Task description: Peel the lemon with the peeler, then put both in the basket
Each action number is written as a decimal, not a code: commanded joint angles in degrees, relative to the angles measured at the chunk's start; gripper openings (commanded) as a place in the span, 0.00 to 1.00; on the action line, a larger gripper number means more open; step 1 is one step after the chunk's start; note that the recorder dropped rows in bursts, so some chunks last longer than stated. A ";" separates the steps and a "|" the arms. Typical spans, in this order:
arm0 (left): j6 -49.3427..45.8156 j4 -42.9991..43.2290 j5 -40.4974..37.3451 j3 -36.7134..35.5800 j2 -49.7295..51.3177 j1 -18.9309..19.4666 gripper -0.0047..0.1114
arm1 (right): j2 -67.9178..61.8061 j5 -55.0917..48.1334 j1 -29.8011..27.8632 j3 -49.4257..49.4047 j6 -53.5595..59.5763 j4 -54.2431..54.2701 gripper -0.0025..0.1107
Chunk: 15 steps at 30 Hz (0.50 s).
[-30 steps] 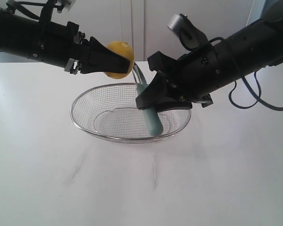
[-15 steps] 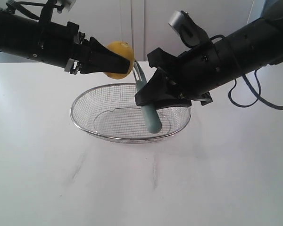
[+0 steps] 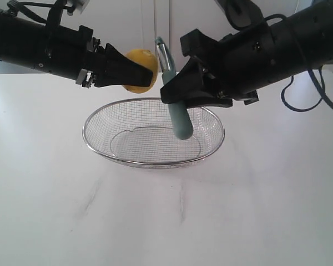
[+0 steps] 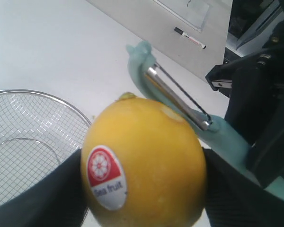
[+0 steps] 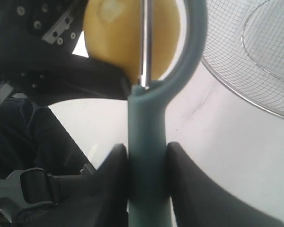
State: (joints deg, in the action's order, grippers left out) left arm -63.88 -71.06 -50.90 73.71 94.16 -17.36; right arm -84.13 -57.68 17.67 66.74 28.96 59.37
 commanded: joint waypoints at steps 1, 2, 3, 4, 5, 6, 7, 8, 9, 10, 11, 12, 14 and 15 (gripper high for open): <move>0.08 -1.69 -1.39 -0.04 -0.81 0.17 0.04 | 0.54 0.52 -0.01 0.01 0.13 -0.38 0.02; 0.08 -1.69 -1.39 -0.04 -0.81 0.17 0.04 | 0.54 0.94 -0.01 0.01 -0.55 -1.04 0.02; 0.08 -1.69 -1.39 -0.04 -0.81 0.17 0.04 | 0.54 1.37 -0.01 0.01 -0.94 -1.63 0.02; 0.08 -1.69 -1.39 -0.04 -0.81 0.17 0.04 | 0.54 1.49 -0.01 0.01 -1.09 -2.05 0.02; 0.33 -1.69 -1.39 -0.04 -0.81 0.17 0.04 | 0.54 1.49 -0.01 0.01 -1.21 -2.16 0.02; 0.50 -1.80 -1.39 -0.04 -0.81 0.17 0.04 | 0.54 1.49 -0.01 0.01 -1.53 -2.64 0.02; 0.60 -1.80 -1.25 -0.04 -0.81 0.17 0.04 | 0.54 1.49 -0.01 0.01 -2.09 -2.99 0.02; 0.62 -1.80 -1.25 -0.04 -0.81 0.07 0.04 | 0.54 1.58 -0.01 0.01 -2.22 -3.55 0.02; 0.62 -1.80 -1.25 -0.04 -0.81 0.04 0.04 | 0.54 1.58 -0.01 0.01 -2.22 -4.24 0.02; 0.62 -1.80 -1.25 -0.04 -0.81 0.04 0.04 | 0.54 1.58 -0.01 0.01 -2.34 -4.52 0.02; 0.62 -1.80 -1.25 -0.04 -0.81 0.04 0.04 | 0.54 1.72 -0.01 -0.10 -2.69 -4.81 0.02; 0.62 -2.03 -1.25 -0.04 -0.81 0.07 0.04 | 0.14 1.54 -0.01 -0.09 -3.33 -4.93 0.02; 1.07 -2.38 -1.37 -0.04 -0.81 0.07 0.04 | -0.65 -0.02 -0.01 -0.09 -3.67 -4.93 0.02; 1.16 -2.67 -1.50 -0.04 -0.81 0.07 0.04 | -1.37 -0.87 -0.01 -0.09 -3.67 -4.93 0.02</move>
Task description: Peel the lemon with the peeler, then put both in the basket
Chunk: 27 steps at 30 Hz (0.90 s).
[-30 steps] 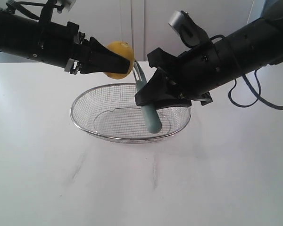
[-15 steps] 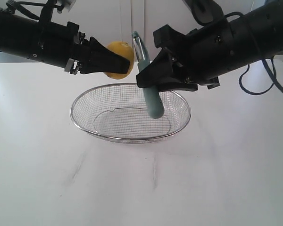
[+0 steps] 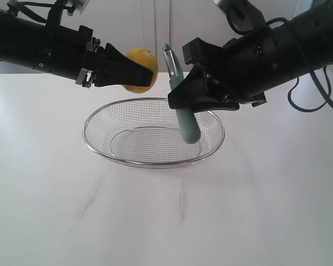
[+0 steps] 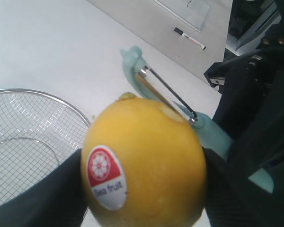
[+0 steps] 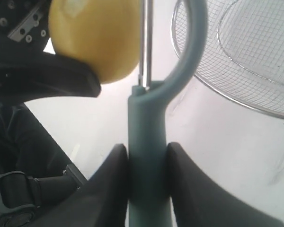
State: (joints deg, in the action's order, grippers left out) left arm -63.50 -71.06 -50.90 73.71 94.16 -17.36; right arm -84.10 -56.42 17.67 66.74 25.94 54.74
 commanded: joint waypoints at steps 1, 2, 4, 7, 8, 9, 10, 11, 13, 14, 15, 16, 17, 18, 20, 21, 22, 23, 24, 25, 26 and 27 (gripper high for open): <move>0.78 -2.79 -1.50 -0.04 -0.81 0.07 0.04 | -1.93 -3.03 -0.01 -0.09 -0.66 -0.30 0.02; 0.78 -2.94 -1.50 -0.04 -0.81 0.07 0.04 | -2.49 -3.69 -0.01 -0.09 -0.66 -0.30 0.02; 0.78 -3.06 -1.61 -0.04 -0.81 0.07 0.04 | -3.50 -3.83 -0.01 -0.09 -0.66 -0.30 0.02; 0.78 -3.06 -1.61 -0.04 -0.81 0.07 0.04 | -4.94 -3.83 -0.01 -0.09 -0.66 0.52 0.02; 0.78 -3.06 -1.61 -0.04 -0.81 0.07 0.04 | -5.26 -4.08 -0.01 -0.09 -0.66 1.25 0.02; 0.78 -3.06 -1.61 -0.04 -0.81 0.07 0.04 | -5.53 -4.20 -0.01 -0.09 -0.41 2.30 0.02; 0.78 -3.06 -1.61 -0.04 -0.81 0.07 0.04 | -5.69 -4.74 -0.01 -0.09 0.18 3.30 0.02; 0.78 -3.07 -1.45 -0.04 -0.81 0.07 0.04 | -5.79 -5.04 -0.01 -0.09 0.95 4.26 0.02; 0.78 -3.07 -1.23 -0.04 -0.81 0.07 0.04 | -5.79 -5.78 -0.01 -0.09 1.59 5.54 0.02; 0.78 -3.07 -1.23 -0.04 -0.81 0.07 0.04 | -5.79 -6.31 -0.01 -0.09 2.15 6.23 0.02; 0.78 -3.07 -1.12 -0.04 -0.81 0.07 0.04 | -5.79 -6.68 -0.01 -0.09 2.43 6.59 0.02; 0.78 -3.07 -1.12 -0.04 -0.81 0.07 0.04 | -5.79 -6.79 -0.01 -0.09 2.43 6.71 0.02; 0.78 -3.07 -1.12 -0.04 -0.81 0.07 0.04 | -5.79 -6.79 -0.01 -0.09 2.43 6.71 0.02; 0.78 -3.07 -1.12 -0.04 -0.81 0.07 0.04 | -5.79 -6.79 -0.01 -0.09 2.43 6.71 0.02; 0.78 -3.07 -1.26 -0.04 -0.81 0.07 0.04 | -5.79 -6.79 -0.01 -0.09 2.43 6.71 0.02; 0.78 -3.07 -1.26 -0.04 -0.81 0.07 0.04 | -5.67 -6.79 -0.01 -0.09 2.43 6.71 0.02; 0.78 -3.07 -1.26 -0.04 -0.81 0.07 0.04 | -5.67 -6.62 -0.01 -0.09 2.43 6.71 0.02; 0.78 -3.07 -1.26 -0.04 -0.81 0.07 0.04 | -5.32 -6.47 -0.01 -0.09 2.43 6.96 0.02; 0.78 -3.07 -1.26 -0.04 -0.81 0.07 0.04 | -5.07 -6.13 -0.01 -0.09 2.43 6.96 0.02; 0.78 -3.07 -1.26 -0.04 -0.81 0.07 0.04 | -4.72 -5.61 -0.01 -0.09 2.43 6.96 0.02; 0.78 -3.07 -1.26 -0.04 -0.81 0.07 0.04 | -4.42 -5.22 -0.01 -0.09 2.43 6.96 0.02; 0.78 -3.07 -1.26 -0.04 -0.81 0.07 0.04 | -3.83 -4.63 -0.01 -0.09 2.43 6.96 0.02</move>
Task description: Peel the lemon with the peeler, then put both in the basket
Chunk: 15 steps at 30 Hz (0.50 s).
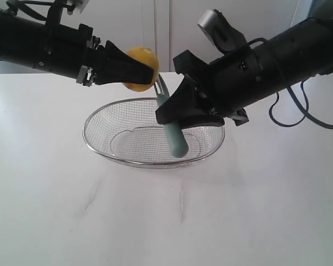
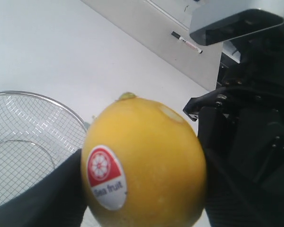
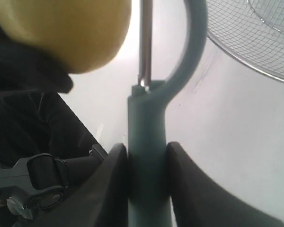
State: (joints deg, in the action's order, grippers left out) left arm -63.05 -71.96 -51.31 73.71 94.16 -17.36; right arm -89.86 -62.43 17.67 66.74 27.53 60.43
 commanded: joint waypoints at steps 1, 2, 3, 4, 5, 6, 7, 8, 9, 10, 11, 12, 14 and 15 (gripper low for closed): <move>0.33 -2.17 -0.86 -0.04 -0.81 0.07 0.04 | 2.41 1.85 -0.01 -0.09 0.84 1.27 0.02; 0.33 -2.17 -0.86 -0.04 -0.81 0.07 0.04 | 2.97 2.40 -0.01 -0.09 0.84 1.27 0.02; 0.33 -2.17 -0.86 -0.04 -0.81 0.07 0.04 | 3.55 2.99 -0.01 -0.09 0.84 1.27 0.02; 0.33 -2.17 -0.86 -0.04 -0.81 0.07 0.04 | 4.09 3.68 -0.01 -0.09 0.84 1.27 0.02; 0.33 -2.17 -0.86 -0.04 -0.81 0.07 0.04 | 4.77 4.85 -0.01 -0.09 0.84 1.27 0.02; 0.33 -2.01 -0.97 -0.04 -0.81 0.07 0.04 | 5.65 6.14 -0.01 -0.09 0.84 1.27 0.02; 0.33 -2.01 -0.97 -0.04 -0.81 0.07 0.04 | 6.19 7.28 -0.01 -0.09 0.84 1.27 0.02; 0.33 -1.38 -0.97 -0.04 -0.81 0.07 0.04 | 6.58 8.54 -0.01 -0.09 0.84 1.17 0.02; 0.33 -0.96 -0.97 -0.04 -0.81 0.07 0.04 | 7.02 9.27 -0.01 -0.09 0.84 1.17 0.02; 0.33 -0.67 -0.97 -0.04 -0.81 0.07 0.04 | 7.46 9.98 -0.01 -0.09 0.84 0.96 0.02; 0.33 -0.35 -0.97 -0.04 -0.81 0.07 0.04 | 7.85 10.33 -0.01 -0.09 0.87 0.79 0.02; 0.33 0.10 -0.97 -0.04 -0.81 0.07 0.04 | 7.95 10.47 -0.01 -0.09 0.97 0.81 0.02; 0.33 0.21 -0.97 -0.04 -0.81 0.07 0.04 | 8.09 10.35 -0.01 -0.09 1.22 0.52 0.02; 0.33 0.21 -0.97 -0.04 -0.81 0.07 0.04 | 8.09 10.35 -0.01 -0.09 1.22 -0.14 0.02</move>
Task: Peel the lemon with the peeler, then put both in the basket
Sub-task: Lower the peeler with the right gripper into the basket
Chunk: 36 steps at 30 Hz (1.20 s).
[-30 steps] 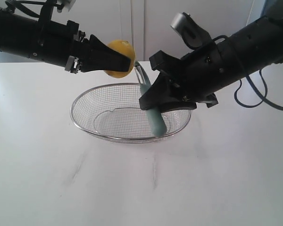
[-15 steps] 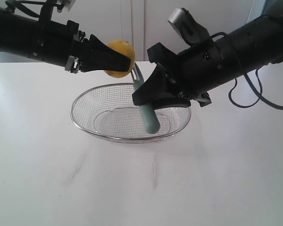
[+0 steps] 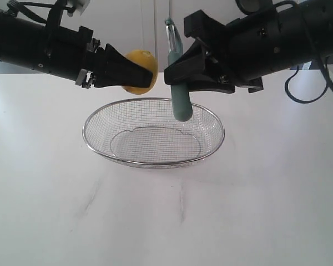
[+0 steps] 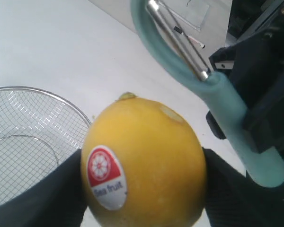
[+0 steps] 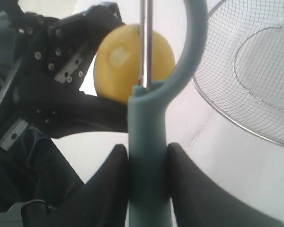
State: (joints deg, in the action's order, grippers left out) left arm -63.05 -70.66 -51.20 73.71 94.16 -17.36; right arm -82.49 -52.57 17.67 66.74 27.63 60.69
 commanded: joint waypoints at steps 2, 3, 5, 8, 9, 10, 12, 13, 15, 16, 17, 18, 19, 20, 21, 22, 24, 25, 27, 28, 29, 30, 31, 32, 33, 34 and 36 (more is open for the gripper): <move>0.33 -1.09 -1.09 -0.04 -0.81 0.07 0.04 | 0.72 0.49 -0.01 -0.09 1.12 -1.56 0.02; 0.33 -1.09 -1.09 -0.04 -0.81 0.07 0.04 | 0.72 0.41 -0.01 -0.09 1.12 -1.85 0.02; 0.33 -1.09 -1.09 -0.04 -0.81 0.07 0.04 | 0.72 0.41 -0.01 -0.09 1.12 -2.61 0.02; 0.33 -0.52 -1.09 -0.04 -0.81 0.07 0.04 | 0.72 1.42 -0.01 -0.09 1.27 -4.63 0.02; 0.33 -0.34 -1.09 -0.04 -0.81 0.07 0.04 | 0.72 2.64 -0.01 -0.09 1.27 -7.86 0.02; 0.18 0.01 -1.09 -0.04 -0.81 0.07 0.04 | 0.72 3.40 -0.01 -0.09 1.08 -9.81 0.02; 0.18 0.89 -1.09 -0.04 -0.81 0.07 0.04 | 0.40 5.22 -0.01 -0.09 0.23 -15.48 0.02; 0.18 0.89 -1.09 -0.04 -0.81 0.07 0.04 | 0.07 5.48 -0.01 -0.09 -0.48 -16.97 0.02; 0.18 0.89 -1.09 -0.04 -0.81 0.07 0.04 | -1.03 5.49 -0.01 -0.09 -1.52 -19.35 0.02; 0.18 0.89 -1.09 -0.04 -0.81 0.07 0.04 | -1.71 5.49 -0.01 -0.09 -1.52 -20.15 0.02; 0.18 0.89 -0.97 -0.04 -0.81 0.07 0.04 | -2.73 5.58 -0.01 0.01 -1.52 -20.70 0.02; 0.18 0.89 -0.97 -0.04 -0.81 0.07 0.04 | -3.15 5.58 -0.01 0.01 -1.52 -21.67 0.02; 0.18 0.89 -0.97 -0.04 -0.81 0.07 0.04 | -3.78 5.58 -0.01 0.12 -1.52 -22.45 0.02; 0.18 0.89 -0.97 -0.04 -0.81 0.07 0.04 | -4.64 5.81 -0.01 0.12 -1.52 -23.75 0.02; 0.18 1.01 -0.97 -0.04 -0.81 0.07 0.04 | -5.56 6.62 -0.01 0.12 -1.52 -24.95 0.02; 0.05 1.11 -0.97 -0.04 -0.81 0.07 0.04 | -6.19 6.84 -0.01 0.52 -1.52 -26.19 0.02; 0.05 1.11 -0.97 -0.04 -0.81 0.07 0.04 | -7.86 6.39 -0.01 2.16 -1.52 -28.78 0.02; 0.07 1.24 -0.97 -0.04 -0.81 0.07 0.04 | -8.46 6.39 -0.01 2.94 -1.52 -29.67 0.02; 0.07 1.29 -0.97 -0.04 -0.81 0.07 0.04 | -9.54 6.30 -0.01 4.62 -1.52 -31.28 0.02; 0.07 1.37 -0.97 -0.04 -0.81 0.07 0.04 | -10.04 6.17 -0.01 5.51 -1.52 -32.39 0.02; 0.07 1.37 -0.97 -0.04 -0.81 0.07 0.04 | -10.49 6.02 -0.01 6.26 -1.52 -33.03 0.02; 0.07 1.37 -0.97 -0.04 -0.81 0.07 0.04 | -11.13 5.39 -0.01 7.24 -1.52 -33.56 0.02; 0.07 1.37 -0.97 -0.04 -0.81 0.07 0.04 | -11.83 4.85 -0.01 8.20 -1.52 -33.90 0.02; 0.07 1.37 -0.97 -0.04 -0.81 0.07 0.04 | -12.54 4.07 -0.01 9.12 -1.52 -34.26 0.02; 0.07 1.37 -0.97 -0.04 -0.81 0.07 0.04 | -13.83 2.77 -0.01 10.86 -1.52 -35.25 0.02; 0.07 1.37 -0.97 -0.04 -0.81 0.07 0.04 | -14.53 2.14 -0.01 11.60 -1.52 -35.71 0.02; 0.07 1.37 -0.97 -0.04 -0.81 0.07 0.04 | -16.67 0.03 -0.01 14.31 -1.52 -37.04 0.02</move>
State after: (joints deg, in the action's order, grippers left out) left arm -63.05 -67.67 -51.20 73.71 94.16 -17.36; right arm -97.57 -50.55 17.67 78.66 26.11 25.10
